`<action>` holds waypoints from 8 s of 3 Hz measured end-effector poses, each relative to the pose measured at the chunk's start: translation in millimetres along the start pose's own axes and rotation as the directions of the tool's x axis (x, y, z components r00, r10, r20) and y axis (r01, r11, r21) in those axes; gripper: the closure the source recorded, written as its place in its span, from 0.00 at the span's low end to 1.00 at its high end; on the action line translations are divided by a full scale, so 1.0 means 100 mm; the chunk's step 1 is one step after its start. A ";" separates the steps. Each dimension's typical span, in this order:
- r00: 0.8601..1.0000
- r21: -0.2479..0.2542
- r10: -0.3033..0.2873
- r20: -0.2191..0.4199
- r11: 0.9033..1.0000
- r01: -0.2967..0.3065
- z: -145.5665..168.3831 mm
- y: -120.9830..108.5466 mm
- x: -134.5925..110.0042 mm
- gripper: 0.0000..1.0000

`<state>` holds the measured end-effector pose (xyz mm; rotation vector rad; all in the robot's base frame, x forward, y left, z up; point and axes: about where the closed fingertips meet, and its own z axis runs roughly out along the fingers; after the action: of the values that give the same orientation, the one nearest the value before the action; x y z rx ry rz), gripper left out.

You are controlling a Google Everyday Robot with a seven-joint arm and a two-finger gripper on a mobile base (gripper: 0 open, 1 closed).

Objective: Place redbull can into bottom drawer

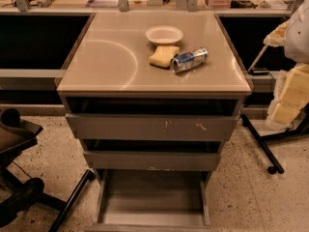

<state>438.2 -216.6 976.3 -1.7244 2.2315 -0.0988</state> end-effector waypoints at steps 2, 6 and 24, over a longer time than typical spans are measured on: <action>1.000 0.003 -0.008 0.015 1.000 0.008 0.07 -0.14 -0.08 0.00; 0.994 -0.126 -0.029 0.105 0.991 0.042 1.46 -1.76 -1.12 0.00; 0.863 0.219 0.103 0.494 0.946 -0.238 0.55 -2.12 -0.52 1.00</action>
Offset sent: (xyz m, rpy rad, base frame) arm 0.0370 0.0088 -0.0084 0.0251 0.0025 0.0240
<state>662.9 -216.6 986.7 -1.2309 1.8855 0.0553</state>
